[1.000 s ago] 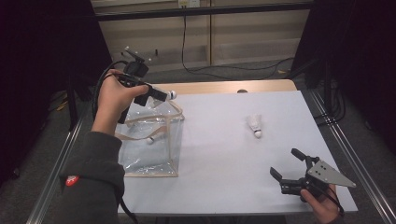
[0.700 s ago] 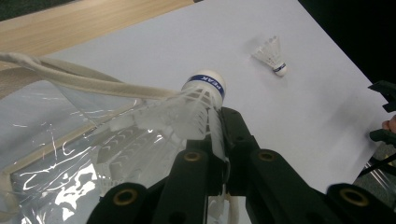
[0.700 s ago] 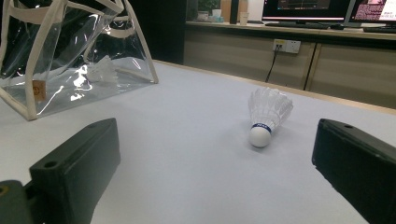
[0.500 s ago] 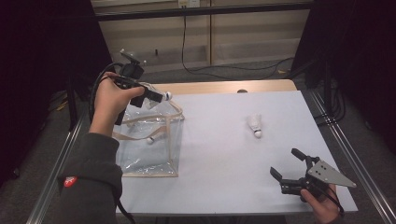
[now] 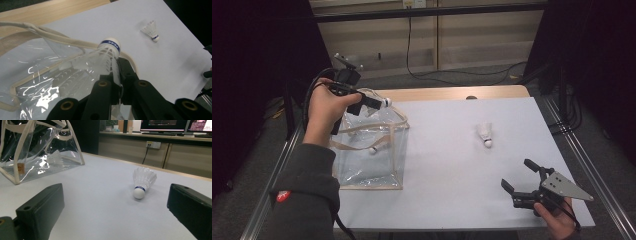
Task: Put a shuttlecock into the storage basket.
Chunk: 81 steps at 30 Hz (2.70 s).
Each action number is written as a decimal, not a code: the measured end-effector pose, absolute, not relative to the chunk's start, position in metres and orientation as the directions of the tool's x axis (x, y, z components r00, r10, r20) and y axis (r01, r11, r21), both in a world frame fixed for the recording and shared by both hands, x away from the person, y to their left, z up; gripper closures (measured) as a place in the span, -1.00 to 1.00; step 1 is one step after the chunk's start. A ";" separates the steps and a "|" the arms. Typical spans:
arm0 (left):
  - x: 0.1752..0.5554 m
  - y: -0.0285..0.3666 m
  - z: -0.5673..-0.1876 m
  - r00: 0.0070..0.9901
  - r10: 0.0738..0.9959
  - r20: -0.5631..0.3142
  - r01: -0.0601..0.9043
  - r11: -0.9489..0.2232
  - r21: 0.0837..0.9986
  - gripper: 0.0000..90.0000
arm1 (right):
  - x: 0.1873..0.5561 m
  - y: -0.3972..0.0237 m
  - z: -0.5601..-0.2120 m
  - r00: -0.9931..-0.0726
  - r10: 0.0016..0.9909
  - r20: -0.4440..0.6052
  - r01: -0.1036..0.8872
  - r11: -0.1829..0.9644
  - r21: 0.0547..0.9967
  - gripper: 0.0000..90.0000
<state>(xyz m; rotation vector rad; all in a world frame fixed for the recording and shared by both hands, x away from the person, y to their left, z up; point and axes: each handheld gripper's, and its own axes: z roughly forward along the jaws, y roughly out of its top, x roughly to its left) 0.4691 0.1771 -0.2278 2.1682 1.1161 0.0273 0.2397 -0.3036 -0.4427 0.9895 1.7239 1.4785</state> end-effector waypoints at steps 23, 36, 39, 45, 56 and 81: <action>0.471 0.198 -0.240 0.576 0.772 -0.267 0.735 -0.347 0.582 0.96 | 0.240 -0.303 -0.443 -0.502 0.865 -0.002 0.130 0.078 0.988 -0.98; 0.473 0.202 -0.248 0.556 0.786 -0.272 0.741 -0.320 0.590 0.95 | 0.240 -0.303 -0.443 -0.503 0.864 -0.001 0.131 0.077 0.988 -0.98; 0.474 0.203 -0.249 0.557 0.786 -0.270 0.741 -0.324 0.588 0.95 | 0.240 -0.303 -0.443 -0.503 0.864 -0.001 0.131 0.077 0.988 -0.98; 0.475 0.205 -0.250 0.549 0.791 -0.269 0.743 -0.315 0.590 0.95 | 0.240 -0.303 -0.443 -0.501 0.865 0.002 0.131 0.074 0.989 -0.98; 0.478 0.206 -0.255 0.536 0.804 -0.258 0.747 -0.309 0.589 0.96 | 0.240 -0.303 -0.443 -0.503 0.864 0.001 0.132 0.075 0.988 -0.98; 0.486 0.215 -0.268 0.502 0.833 -0.233 0.753 -0.288 0.592 0.95 | 0.240 -0.302 -0.443 -0.507 0.862 0.002 0.132 0.075 0.988 -0.98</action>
